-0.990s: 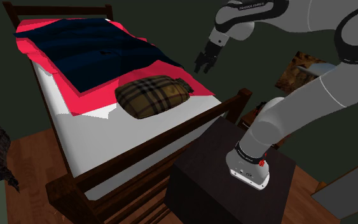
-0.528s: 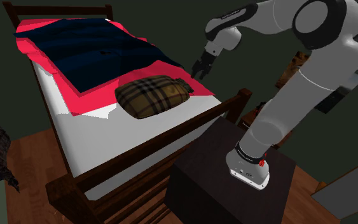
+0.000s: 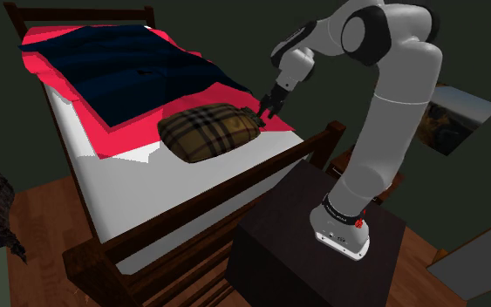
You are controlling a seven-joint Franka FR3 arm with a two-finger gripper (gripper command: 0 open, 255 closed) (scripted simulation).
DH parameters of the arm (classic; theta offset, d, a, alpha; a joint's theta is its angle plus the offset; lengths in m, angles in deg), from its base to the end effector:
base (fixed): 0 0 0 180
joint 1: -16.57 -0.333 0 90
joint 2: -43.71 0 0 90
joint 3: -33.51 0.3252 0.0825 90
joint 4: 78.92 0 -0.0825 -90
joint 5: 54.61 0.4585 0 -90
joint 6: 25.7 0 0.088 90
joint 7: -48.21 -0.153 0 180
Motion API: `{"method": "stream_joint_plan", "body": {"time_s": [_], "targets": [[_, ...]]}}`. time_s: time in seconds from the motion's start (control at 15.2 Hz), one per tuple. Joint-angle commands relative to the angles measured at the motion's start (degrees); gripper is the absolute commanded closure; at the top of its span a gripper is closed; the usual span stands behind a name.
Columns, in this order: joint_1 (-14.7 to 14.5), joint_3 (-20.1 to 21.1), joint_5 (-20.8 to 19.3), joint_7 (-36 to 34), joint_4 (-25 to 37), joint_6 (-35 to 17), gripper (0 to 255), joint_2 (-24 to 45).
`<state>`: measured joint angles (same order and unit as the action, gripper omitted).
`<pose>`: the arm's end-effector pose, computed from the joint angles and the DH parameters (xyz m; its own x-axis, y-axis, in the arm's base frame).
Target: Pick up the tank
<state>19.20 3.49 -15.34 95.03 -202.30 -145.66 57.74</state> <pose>0.5197 -0.2760 0.2007 0.9807 -0.1912 0.0418 -0.1509 -0.8746 -0.4608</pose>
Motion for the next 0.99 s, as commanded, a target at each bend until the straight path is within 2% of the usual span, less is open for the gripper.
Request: {"method": "stream_joint_plan", "body": {"time_s": [0.0,0.66,0.73,0.92], "targets": [[2.0,0.9,4.3,3.3,3.7,1.2,0,6.0],[3.8,3.0,8.9,7.7,5.0,-1.1,0,12.1],[3.8,3.0,9.0,7.6,5.2,-1.1,255,12.3],[3.9,3.0,8.9,7.6,5.3,-1.0,255,12.4]]}}
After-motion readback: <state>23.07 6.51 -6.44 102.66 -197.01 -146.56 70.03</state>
